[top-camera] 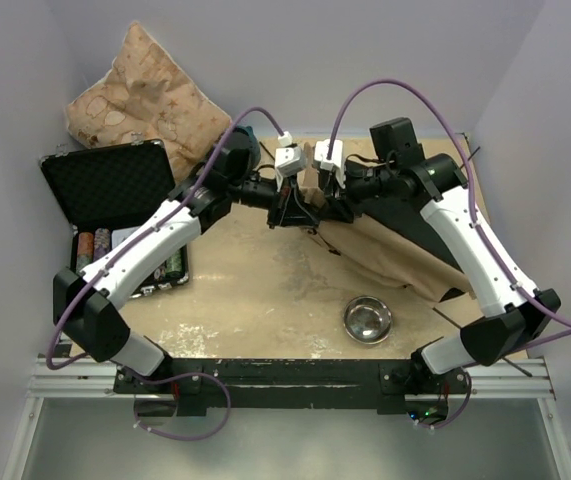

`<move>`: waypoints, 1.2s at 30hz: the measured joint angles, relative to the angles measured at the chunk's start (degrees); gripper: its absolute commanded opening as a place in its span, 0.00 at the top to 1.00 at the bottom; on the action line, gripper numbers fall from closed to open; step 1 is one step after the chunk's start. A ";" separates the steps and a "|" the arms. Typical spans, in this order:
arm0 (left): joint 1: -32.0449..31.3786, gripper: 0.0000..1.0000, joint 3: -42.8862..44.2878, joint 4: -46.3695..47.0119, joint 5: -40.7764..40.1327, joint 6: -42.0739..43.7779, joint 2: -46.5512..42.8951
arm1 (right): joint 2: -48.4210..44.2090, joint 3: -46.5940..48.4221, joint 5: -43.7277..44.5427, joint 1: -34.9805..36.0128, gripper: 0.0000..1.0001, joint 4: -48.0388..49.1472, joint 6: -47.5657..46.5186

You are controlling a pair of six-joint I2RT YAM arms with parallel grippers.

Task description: Set up the pet tent

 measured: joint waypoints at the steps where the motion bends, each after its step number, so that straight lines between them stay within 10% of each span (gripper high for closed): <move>1: 0.31 1.00 -0.68 1.20 0.11 -0.85 -0.92 | 0.02 -0.28 0.55 -0.02 0.50 0.04 0.44; 8: 0.98 1.00 -2.16 7.65 1.36 -5.20 -2.36 | -0.87 -0.35 2.60 -0.37 0.50 1.29 3.30; 23: 2.97 1.00 -4.13 13.79 2.19 -8.83 -2.75 | -0.28 6.23 4.87 -0.90 0.14 1.01 10.86; 36: 2.86 1.00 -4.68 14.21 2.58 -8.52 -2.69 | 0.28 12.09 -2.32 -0.90 0.63 5.05 19.71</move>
